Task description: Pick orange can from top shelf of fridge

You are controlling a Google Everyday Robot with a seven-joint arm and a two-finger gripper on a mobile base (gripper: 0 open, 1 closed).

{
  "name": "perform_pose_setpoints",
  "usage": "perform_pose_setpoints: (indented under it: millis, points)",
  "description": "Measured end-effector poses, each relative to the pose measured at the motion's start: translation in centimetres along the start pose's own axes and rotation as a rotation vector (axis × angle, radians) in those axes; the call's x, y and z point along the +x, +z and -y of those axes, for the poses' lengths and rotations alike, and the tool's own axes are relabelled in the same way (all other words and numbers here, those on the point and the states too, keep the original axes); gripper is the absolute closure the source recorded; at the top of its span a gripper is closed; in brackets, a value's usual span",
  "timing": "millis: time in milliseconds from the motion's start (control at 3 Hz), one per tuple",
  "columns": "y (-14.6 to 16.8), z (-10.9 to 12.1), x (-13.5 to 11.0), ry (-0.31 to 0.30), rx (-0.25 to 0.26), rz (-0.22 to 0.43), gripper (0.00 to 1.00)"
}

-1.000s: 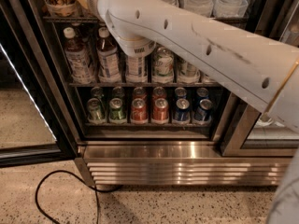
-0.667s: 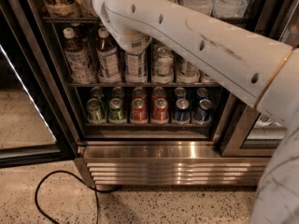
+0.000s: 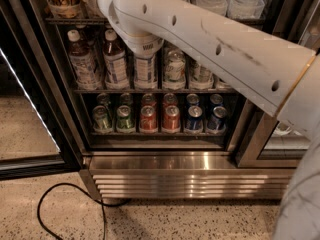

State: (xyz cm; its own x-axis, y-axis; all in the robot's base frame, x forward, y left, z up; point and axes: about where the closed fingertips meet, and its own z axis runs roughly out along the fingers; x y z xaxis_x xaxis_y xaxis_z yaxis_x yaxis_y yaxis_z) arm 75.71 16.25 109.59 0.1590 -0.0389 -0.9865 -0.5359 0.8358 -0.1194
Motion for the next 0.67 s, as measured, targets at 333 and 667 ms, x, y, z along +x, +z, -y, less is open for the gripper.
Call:
perform_pose_setpoints:
  millis: [333,667]
  points:
    - [-3.4,-1.0,-2.7,-0.010,-0.021,0.035,1.00]
    - [-7.6,-2.9,-5.2,-0.001,-0.049,0.074,1.00]
